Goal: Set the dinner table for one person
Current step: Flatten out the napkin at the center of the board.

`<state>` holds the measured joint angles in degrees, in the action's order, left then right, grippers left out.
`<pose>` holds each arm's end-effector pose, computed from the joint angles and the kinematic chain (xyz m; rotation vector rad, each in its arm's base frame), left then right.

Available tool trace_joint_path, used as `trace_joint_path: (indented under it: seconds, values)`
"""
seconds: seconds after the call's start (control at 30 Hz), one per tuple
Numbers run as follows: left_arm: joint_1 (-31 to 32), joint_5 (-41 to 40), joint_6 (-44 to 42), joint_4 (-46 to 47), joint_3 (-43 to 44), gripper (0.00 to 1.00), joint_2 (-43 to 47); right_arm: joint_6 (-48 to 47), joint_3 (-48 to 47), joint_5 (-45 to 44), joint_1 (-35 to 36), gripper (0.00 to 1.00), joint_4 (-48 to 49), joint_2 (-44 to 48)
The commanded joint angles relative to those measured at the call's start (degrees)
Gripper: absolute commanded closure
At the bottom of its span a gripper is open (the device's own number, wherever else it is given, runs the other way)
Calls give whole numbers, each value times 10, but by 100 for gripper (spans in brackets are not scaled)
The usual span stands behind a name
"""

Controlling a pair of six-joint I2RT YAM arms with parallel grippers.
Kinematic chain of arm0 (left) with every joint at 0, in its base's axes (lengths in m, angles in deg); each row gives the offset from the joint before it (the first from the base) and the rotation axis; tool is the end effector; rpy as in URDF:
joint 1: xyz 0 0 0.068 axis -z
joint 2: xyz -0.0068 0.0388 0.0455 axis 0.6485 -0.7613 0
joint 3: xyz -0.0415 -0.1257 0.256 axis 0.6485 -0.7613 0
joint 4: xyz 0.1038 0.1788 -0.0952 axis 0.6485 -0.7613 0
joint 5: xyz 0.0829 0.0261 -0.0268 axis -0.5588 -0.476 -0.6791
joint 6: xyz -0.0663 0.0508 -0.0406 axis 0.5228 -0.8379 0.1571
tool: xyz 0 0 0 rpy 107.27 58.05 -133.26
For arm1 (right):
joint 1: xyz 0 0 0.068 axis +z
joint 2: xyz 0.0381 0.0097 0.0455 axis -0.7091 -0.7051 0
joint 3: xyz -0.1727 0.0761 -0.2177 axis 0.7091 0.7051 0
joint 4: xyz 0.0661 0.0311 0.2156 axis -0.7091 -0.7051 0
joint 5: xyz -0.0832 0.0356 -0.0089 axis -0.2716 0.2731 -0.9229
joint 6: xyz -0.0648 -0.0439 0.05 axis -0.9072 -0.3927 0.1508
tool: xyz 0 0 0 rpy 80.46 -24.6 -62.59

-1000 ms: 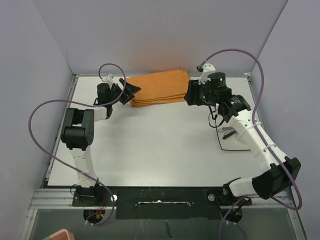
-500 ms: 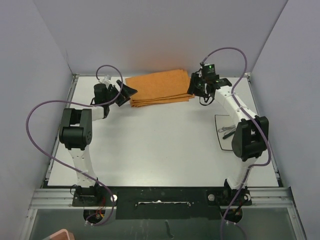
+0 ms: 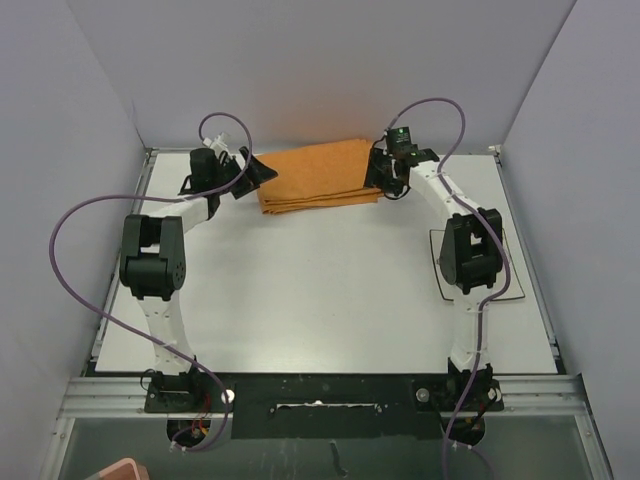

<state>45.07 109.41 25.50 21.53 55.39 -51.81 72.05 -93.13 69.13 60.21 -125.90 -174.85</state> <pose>0.4811 -0.0832 0.2233 -0.2667 2.0322 -1.0560 0.4753 0.1310 0.2317 0.2625 2.4705 0.3727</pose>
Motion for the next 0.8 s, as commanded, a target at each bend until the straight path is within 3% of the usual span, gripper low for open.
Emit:
trace_joint_path:
  seconds: [0.0, 0.23, 0.77]
  values:
    - [-1, 1, -39, -29, 32, 10, 14, 2, -51, -3, -4, 48, -1, -18]
    - [-6, -4, -68, -49, 41, 10, 2, 1, -64, -6, -8, 48, -5, -38]
    - [-4, -3, -43, -11, 70, 10, -77, -5, -25, -9, -33, 48, 13, -15]
